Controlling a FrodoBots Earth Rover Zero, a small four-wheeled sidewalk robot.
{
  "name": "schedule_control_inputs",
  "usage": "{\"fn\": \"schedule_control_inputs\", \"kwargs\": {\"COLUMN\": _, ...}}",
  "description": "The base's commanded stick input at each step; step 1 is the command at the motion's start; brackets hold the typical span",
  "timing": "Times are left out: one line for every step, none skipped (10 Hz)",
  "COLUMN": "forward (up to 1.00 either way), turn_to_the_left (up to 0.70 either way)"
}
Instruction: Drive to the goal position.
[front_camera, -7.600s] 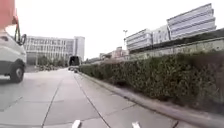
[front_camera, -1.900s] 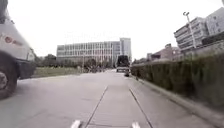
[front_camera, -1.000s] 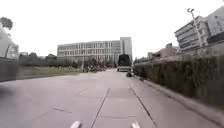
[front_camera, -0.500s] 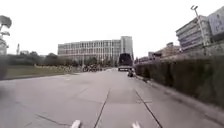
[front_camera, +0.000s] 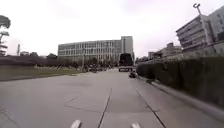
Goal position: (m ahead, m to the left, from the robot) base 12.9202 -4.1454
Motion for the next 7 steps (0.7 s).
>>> {"fn": "schedule_control_inputs", "kwargs": {"forward": 0.70, "turn_to_the_left": 0.00}}
{"fn": "schedule_control_inputs", "kwargs": {"forward": 0.70, "turn_to_the_left": 0.03}}
{"fn": "schedule_control_inputs", "kwargs": {"forward": 0.70, "turn_to_the_left": 0.10}}
{"fn": "schedule_control_inputs", "kwargs": {"forward": 0.70, "turn_to_the_left": 0.21}}
{"fn": "schedule_control_inputs", "kwargs": {"forward": 0.70, "turn_to_the_left": 0.19}}
{"fn": "schedule_control_inputs", "kwargs": {"forward": 0.70, "turn_to_the_left": 0.02}}
{"fn": "schedule_control_inputs", "kwargs": {"forward": 0.70, "turn_to_the_left": 0.00}}
